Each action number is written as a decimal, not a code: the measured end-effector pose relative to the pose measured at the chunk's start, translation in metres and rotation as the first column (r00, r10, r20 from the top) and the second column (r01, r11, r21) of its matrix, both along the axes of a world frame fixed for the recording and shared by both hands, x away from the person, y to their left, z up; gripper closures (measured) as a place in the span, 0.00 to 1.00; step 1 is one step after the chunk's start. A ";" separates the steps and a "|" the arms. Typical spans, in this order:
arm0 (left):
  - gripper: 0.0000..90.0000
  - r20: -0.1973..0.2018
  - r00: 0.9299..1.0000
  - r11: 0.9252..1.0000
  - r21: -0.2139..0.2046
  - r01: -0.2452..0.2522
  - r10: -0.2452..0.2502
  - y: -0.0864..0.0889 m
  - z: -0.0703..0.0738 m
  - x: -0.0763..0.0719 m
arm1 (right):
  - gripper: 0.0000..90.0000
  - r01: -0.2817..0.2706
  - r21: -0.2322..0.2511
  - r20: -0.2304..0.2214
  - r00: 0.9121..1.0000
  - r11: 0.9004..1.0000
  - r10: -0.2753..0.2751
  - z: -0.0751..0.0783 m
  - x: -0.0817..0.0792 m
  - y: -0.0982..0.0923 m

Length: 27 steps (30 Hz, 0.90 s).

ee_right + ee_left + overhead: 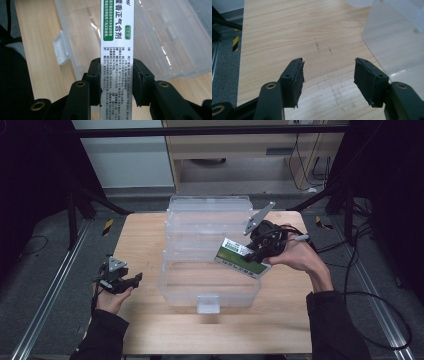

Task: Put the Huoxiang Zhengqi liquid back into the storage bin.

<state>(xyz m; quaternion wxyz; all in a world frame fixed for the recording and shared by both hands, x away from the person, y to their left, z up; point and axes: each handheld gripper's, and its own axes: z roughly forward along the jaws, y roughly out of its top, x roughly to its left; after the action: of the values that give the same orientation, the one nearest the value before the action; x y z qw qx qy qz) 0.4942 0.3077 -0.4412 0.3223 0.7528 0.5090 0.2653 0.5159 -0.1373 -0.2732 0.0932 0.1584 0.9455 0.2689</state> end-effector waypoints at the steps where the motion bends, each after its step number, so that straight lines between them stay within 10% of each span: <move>1: 0.45 -0.003 1.000 1.000 -0.001 0.001 -0.001 0.000 0.000 0.000 | 0.71 -0.014 -0.007 -0.003 1.000 1.000 0.014 -0.001 0.001 0.001; 27: 0.44 0.002 1.000 1.000 -0.002 -0.004 0.004 0.002 0.001 0.000 | 0.71 -0.230 -0.170 -0.077 0.973 0.958 0.219 -0.028 0.011 0.031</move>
<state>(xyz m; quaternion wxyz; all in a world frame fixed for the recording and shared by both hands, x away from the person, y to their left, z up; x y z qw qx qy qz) 0.4938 0.3099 -0.4401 0.3229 0.7511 0.5106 0.2661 0.5272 -0.1058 -0.3014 0.0486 0.0487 0.9798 0.1878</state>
